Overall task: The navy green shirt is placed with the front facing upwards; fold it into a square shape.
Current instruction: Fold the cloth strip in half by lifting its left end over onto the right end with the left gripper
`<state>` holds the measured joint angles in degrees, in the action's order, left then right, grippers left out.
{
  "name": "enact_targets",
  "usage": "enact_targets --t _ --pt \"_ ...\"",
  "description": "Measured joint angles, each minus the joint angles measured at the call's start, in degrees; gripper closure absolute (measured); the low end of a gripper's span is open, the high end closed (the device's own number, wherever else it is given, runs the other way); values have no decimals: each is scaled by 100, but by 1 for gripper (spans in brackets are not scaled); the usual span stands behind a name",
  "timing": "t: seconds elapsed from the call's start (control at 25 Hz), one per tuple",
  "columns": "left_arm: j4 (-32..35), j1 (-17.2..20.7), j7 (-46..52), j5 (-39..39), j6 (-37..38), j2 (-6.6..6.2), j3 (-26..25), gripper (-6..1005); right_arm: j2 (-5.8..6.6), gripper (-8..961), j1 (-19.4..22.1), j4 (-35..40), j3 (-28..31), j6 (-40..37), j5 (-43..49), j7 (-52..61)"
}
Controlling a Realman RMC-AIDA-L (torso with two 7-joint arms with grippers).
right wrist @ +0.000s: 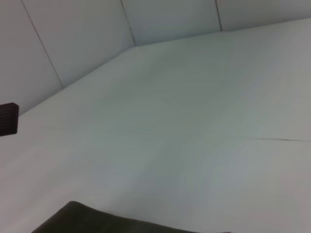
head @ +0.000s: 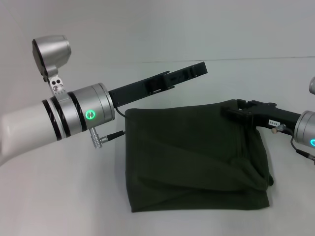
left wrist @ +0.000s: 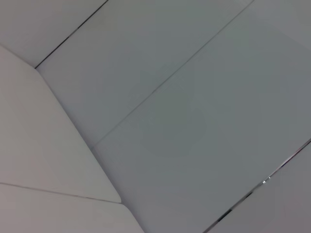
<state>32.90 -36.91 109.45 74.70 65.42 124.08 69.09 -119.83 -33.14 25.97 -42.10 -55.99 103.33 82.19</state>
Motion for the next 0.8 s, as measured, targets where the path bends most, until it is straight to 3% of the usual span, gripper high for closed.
enact_targets --t 0.12,0.52,0.8 --pt "2 0 -4 0 -12 0 -9 66 11 278 0 1 -8 -51 4 24" --pt "-13 0 -71 0 -22 17 -76 66 22 528 -18 52 -27 -51 4 -16" --pt "-35 0 -122 0 10 20 -142 66 22 797 -14 156 -16 -22 -10 -25"
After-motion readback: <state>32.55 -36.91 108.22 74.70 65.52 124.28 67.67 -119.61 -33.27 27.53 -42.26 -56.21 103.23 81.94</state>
